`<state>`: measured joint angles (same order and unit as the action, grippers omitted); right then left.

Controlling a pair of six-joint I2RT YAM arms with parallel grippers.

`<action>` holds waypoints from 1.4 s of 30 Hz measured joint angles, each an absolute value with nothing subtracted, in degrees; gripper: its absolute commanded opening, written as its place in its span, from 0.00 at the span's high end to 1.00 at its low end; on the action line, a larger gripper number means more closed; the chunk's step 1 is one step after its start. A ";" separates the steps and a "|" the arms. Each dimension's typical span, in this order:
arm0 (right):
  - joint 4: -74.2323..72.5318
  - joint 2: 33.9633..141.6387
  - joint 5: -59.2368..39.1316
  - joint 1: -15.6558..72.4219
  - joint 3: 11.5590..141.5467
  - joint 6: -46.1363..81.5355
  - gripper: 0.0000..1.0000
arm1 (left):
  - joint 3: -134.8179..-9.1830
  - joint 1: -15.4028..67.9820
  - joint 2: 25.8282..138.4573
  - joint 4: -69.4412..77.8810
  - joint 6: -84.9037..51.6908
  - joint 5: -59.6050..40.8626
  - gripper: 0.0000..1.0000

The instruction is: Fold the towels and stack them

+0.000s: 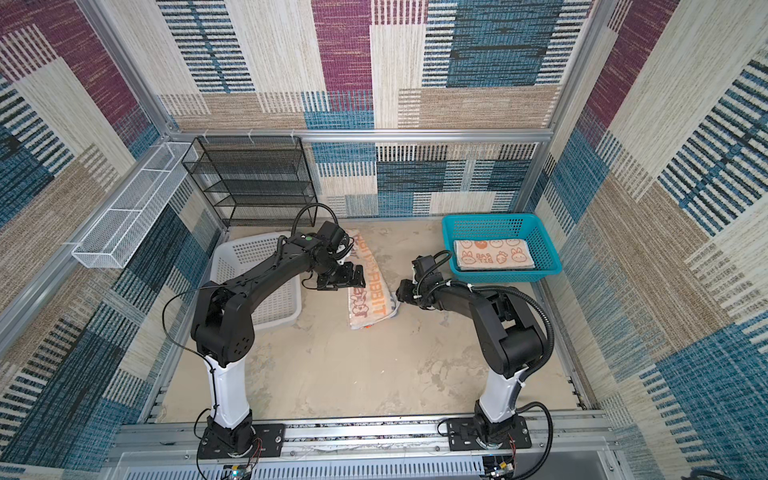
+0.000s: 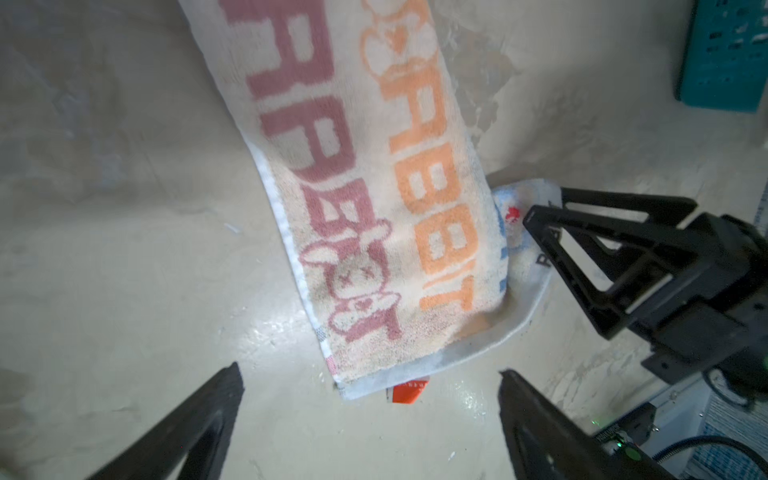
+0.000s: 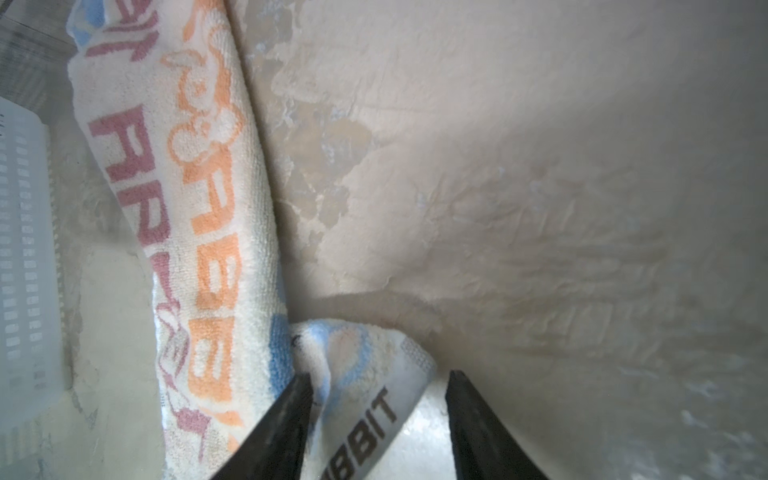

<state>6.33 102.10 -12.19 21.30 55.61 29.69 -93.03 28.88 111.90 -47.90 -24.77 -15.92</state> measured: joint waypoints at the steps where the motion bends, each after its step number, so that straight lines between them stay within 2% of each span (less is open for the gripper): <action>1: 6.20 102.10 -12.40 21.30 55.55 29.98 0.54 | -89.95 29.30 110.26 -46.48 -25.71 -16.64 0.01; 4: 5.80 102.15 -12.40 21.30 55.48 30.17 0.71 | -81.12 30.57 105.71 -41.80 -28.23 -18.33 0.01; 7: 5.39 102.63 -12.38 21.30 55.51 30.39 0.82 | -73.19 32.25 102.37 -36.56 -31.77 -20.23 0.01; 12: 5.37 103.07 -12.34 21.30 55.88 30.37 0.94 | -60.47 33.12 97.14 -25.30 -40.60 -23.09 0.01; 17: 5.08 102.59 -12.23 21.30 55.96 30.44 0.95 | -52.05 33.43 94.41 -10.52 -54.61 -24.16 0.01; 21: 4.14 101.97 -12.86 21.30 55.96 31.05 0.95 | -50.81 34.24 95.64 -1.80 -63.88 -24.34 0.01; 30: 2.92 100.47 -12.99 21.30 55.16 31.46 0.96 | -44.73 35.14 94.06 4.71 -74.87 -23.35 0.02; 35: 2.48 100.31 -13.02 21.30 54.98 31.46 0.96 | -43.94 36.21 93.58 4.05 -76.07 -21.98 0.13; 37: 2.44 100.16 -13.02 21.30 54.96 31.46 0.97 | -44.62 36.62 94.59 4.12 -76.49 -21.41 0.15; 42: 1.76 98.78 -13.13 21.30 54.46 31.68 0.97 | -46.39 37.28 98.39 7.51 -76.53 -21.32 0.25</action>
